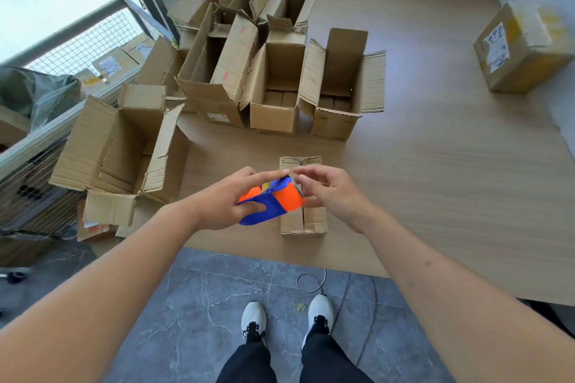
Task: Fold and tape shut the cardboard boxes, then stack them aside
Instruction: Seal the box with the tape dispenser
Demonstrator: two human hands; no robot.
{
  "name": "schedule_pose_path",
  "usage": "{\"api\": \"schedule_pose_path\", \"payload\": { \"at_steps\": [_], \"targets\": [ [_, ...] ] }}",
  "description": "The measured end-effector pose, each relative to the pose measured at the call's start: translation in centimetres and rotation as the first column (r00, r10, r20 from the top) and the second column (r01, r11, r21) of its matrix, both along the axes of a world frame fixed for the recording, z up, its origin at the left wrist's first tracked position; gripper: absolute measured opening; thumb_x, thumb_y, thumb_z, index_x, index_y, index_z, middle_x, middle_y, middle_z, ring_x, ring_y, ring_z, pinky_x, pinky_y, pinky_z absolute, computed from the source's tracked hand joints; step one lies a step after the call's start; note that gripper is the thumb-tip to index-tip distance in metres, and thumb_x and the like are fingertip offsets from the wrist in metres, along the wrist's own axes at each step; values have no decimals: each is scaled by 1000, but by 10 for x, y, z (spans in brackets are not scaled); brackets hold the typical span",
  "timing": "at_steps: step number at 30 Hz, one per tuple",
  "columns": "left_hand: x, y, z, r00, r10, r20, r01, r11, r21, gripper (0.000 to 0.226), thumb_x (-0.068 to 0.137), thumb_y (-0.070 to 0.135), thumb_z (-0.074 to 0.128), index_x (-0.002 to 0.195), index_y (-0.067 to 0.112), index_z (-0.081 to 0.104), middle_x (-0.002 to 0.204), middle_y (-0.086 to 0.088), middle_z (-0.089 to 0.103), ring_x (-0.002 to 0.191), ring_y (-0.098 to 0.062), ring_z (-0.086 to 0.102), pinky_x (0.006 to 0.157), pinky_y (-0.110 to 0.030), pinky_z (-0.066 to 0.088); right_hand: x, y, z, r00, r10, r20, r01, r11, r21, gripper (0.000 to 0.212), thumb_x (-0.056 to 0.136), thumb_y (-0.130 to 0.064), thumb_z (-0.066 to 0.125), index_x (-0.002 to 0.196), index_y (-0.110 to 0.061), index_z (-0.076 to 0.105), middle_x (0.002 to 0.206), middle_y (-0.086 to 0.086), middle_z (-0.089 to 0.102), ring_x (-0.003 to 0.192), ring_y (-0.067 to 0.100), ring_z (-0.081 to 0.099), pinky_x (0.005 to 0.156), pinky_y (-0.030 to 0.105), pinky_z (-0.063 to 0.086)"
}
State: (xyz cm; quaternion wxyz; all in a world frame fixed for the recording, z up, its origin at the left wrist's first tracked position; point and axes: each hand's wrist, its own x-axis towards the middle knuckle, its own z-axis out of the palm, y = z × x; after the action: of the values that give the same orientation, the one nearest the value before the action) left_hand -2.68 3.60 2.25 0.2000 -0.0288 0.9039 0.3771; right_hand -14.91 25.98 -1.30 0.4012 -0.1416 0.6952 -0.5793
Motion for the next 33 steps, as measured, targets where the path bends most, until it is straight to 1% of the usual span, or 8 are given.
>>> {"api": "schedule_pose_path", "payload": {
  "at_steps": [5,10,13,16,22,25,30,33],
  "targets": [
    [1,17,18,1000,12,17,-12,1000,11,76,101,22,63,144,71,25,115,8,48,102,-15,54,94,-42,49,-8,9,15,991,55,-118,-51,998,31,22,94,-6,73,115,-8,74,101,24,71,84,24,72,74,39,64],
    [11,28,20,999,-6,47,5,1000,26,76,102,21,61,143,73,24,117,8,48,104,-15,53,97,-41,47,0,12,15,985,55,-165,-40,995,91,11,93,-7,73,101,-9,79,94,12,77,84,23,74,70,31,63],
    [17,29,16,998,-15,60,14,1000,15,75,102,22,60,143,73,24,119,9,47,106,-16,53,98,-43,48,14,14,10,992,12,-122,2,993,117,15,93,0,66,98,-7,78,93,14,76,79,17,71,65,26,60],
    [24,29,11,997,-36,75,35,999,9,75,103,23,59,142,74,23,121,11,46,109,-15,52,99,-43,47,28,15,4,997,-27,-73,36,992,117,18,92,3,64,93,-9,78,88,13,75,73,14,71,65,26,59],
    [38,29,8,995,-64,80,63,998,19,72,102,25,60,142,74,25,121,11,46,109,-12,51,97,-35,45,49,20,-6,995,-88,-53,92,993,72,7,90,-5,77,85,-7,73,84,16,73,72,18,67,69,30,61],
    [40,30,9,995,-76,72,74,997,32,72,102,24,60,143,73,25,120,10,46,107,-13,51,96,-35,45,54,19,-13,994,-93,-63,98,992,79,12,91,-7,75,82,-10,69,95,17,74,78,19,68,76,35,61],
    [44,37,6,994,-86,62,83,995,60,73,102,27,60,142,75,23,116,0,48,102,-21,53,96,-41,46,61,22,-21,965,-66,-253,95,990,106,10,92,-8,72,84,-13,69,88,11,73,74,15,62,72,34,53],
    [49,41,1,993,-96,69,90,992,88,71,102,29,59,141,76,23,114,-2,49,101,-20,52,96,-38,45,64,31,-27,917,24,-399,46,985,165,11,89,-9,72,86,-19,71,81,-4,73,73,14,64,71,34,54]
  ]
}}
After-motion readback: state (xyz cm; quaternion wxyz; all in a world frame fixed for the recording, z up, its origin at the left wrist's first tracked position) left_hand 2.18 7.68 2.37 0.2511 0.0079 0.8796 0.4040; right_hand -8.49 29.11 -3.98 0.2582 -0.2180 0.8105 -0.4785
